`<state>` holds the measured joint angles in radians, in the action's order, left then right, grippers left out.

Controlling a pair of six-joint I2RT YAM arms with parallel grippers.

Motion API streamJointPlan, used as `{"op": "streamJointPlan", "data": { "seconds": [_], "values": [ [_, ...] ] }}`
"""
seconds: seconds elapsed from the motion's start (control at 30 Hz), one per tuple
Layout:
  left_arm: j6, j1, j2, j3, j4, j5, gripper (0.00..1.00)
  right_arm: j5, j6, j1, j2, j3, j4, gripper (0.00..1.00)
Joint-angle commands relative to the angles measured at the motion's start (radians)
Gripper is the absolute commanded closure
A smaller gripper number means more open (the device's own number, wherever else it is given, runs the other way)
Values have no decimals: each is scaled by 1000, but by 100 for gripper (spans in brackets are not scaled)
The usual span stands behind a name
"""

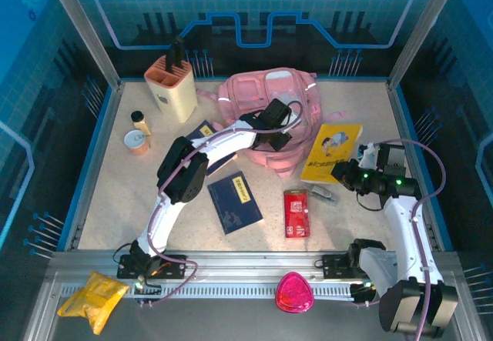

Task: Pack the student bag

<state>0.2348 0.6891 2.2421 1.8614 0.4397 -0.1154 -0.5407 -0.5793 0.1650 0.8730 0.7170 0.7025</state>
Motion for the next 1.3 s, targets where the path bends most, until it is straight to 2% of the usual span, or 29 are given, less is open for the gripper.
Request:
{"op": "streamJointPlan", "data": {
  "seconds": [0.0,0.1,0.17,0.37,0.57,0.63,0.73,0.87,0.9,0.97,1.27],
  "values": [
    [-9,-10,-105,-30,5,-39,95,-27,9,14,-40,43,3,95],
    [-14,-10,-132,-48,-3,-39,100,-23,10,14,-51,46,11,95],
    [-27,-8,-141,-55,1,-37,99,-27,12,14,-52,45,12,95],
    [29,-2,-104,-66,30,-17,75,-27,13,14,-52,36,14,95],
    [108,2,-24,-20,33,-90,54,-34,12,14,-43,38,11,95],
    [115,-7,26,40,82,-88,42,-36,8,14,-42,39,7,95],
    [129,-8,96,123,130,-72,34,-38,6,14,-43,39,6,95],
    [138,-10,153,154,107,-81,30,-42,3,14,-41,35,3,95],
    [137,-14,167,164,106,-86,30,-42,1,14,-40,35,2,95],
    [127,-20,187,184,102,-107,36,-39,1,14,-41,36,4,95],
    [109,-25,142,169,68,-119,91,-27,7,14,-45,38,3,95]
  ]
}}
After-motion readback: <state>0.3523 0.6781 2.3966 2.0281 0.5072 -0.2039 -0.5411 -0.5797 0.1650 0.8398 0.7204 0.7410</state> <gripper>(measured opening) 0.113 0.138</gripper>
